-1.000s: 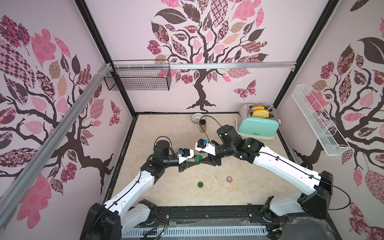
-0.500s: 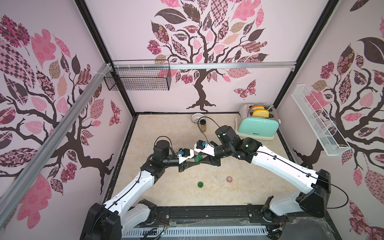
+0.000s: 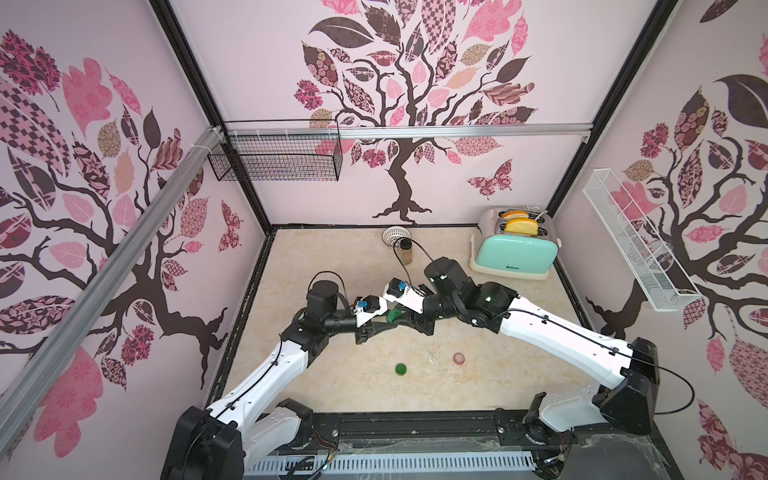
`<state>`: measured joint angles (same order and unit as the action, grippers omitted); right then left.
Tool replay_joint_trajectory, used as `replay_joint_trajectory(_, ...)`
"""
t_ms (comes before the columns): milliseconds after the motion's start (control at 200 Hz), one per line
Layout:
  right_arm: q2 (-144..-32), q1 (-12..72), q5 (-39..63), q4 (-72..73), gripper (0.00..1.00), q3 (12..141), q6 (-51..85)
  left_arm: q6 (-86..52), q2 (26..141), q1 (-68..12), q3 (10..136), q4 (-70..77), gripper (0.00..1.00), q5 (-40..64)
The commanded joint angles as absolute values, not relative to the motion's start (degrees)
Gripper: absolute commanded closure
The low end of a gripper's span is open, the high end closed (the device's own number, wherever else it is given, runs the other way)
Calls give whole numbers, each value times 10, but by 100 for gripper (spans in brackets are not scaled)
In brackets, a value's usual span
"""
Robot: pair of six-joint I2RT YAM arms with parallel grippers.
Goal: Close the paint jar lid
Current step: Screw the lid onto the paint jar.
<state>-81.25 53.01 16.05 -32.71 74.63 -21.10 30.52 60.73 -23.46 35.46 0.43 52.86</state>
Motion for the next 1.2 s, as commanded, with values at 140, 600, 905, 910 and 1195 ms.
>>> replay_joint_trajectory(140,-865,573,-26,-290,100,780,249,311,598,-243,367,29,73,544)
replay_joint_trajectory(600,-903,604,-14,-316,93,811,476,308,591,-243,364,35,73,541)
replay_joint_trajectory(905,-827,584,-53,-347,47,820,201,307,591,-243,364,35,73,542)
replay_joint_trajectory(910,-824,583,-51,-347,46,819,194,307,590,-243,364,35,73,542)
replay_joint_trajectory(1195,-693,516,174,-359,31,720,-185,305,593,-243,364,38,73,559)
